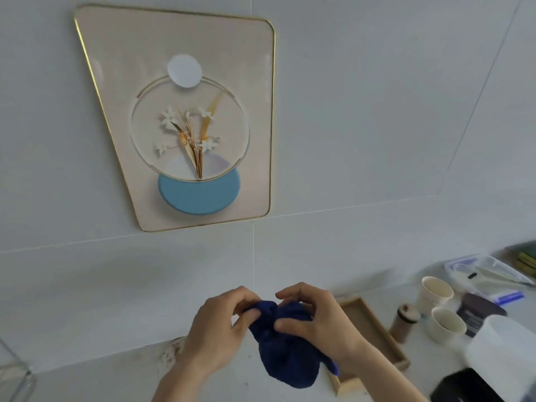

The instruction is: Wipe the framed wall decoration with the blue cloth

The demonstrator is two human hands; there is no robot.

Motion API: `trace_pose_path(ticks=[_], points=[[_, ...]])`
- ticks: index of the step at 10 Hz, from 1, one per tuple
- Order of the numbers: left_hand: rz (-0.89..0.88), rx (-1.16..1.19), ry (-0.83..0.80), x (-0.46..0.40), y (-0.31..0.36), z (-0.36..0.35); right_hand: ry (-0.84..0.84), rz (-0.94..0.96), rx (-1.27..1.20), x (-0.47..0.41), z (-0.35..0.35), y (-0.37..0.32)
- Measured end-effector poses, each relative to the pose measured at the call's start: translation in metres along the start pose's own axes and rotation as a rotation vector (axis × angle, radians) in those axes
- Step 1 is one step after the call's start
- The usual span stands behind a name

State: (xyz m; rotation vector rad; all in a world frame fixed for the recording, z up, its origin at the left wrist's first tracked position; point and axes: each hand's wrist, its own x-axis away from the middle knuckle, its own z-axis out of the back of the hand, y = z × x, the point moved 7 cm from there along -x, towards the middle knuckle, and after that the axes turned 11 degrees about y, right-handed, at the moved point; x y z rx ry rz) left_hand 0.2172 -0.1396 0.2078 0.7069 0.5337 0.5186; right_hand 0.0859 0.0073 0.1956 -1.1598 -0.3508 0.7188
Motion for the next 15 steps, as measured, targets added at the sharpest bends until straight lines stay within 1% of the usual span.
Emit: trace_pose_path(ticks=[1,3,4,5,6,7,8,9,10,11,12,13,14,15], points=[[0.012,-0.063,0.025,-0.004,0.008,-0.027,-0.078,0.009,0.209,0.004,0.025,0.029],[0.070,-0.184,-0.020,-0.013,0.018,-0.098,-0.072,0.028,0.611,-0.007,0.088,0.086],[0.109,-0.190,-0.056,-0.016,0.022,-0.138,-0.055,0.031,0.780,-0.012,0.116,0.110],[0.156,-0.175,-0.081,-0.023,0.025,-0.173,-0.006,0.036,0.825,-0.019,0.140,0.129],[0.202,-0.113,-0.060,-0.035,0.028,-0.204,0.067,0.021,0.829,-0.029,0.159,0.148],[0.241,-0.070,-0.047,-0.048,0.032,-0.233,0.058,-0.010,0.788,-0.043,0.171,0.172],[0.261,-0.082,-0.045,-0.060,0.030,-0.261,0.043,-0.030,0.732,-0.058,0.176,0.194],[0.269,-0.095,-0.044,-0.069,0.027,-0.287,0.065,-0.044,0.663,-0.071,0.174,0.215],[0.230,-0.150,-0.086,-0.070,0.020,-0.317,0.094,-0.052,0.637,-0.079,0.167,0.246],[0.172,-0.310,-0.271,-0.054,0.004,-0.355,-0.002,-0.128,0.699,-0.072,0.147,0.287],[0.149,-0.446,-0.556,-0.021,-0.018,-0.386,-0.280,-0.272,0.779,-0.042,0.119,0.332],[0.149,-0.552,-0.702,0.005,-0.045,-0.394,-0.415,-0.323,0.839,-0.014,0.105,0.358],[0.153,-0.583,-0.725,0.020,-0.059,-0.384,-0.409,-0.324,0.891,-0.006,0.102,0.364],[0.108,-0.598,-0.711,0.022,-0.059,-0.367,-0.414,-0.320,0.927,-0.005,0.101,0.354]])
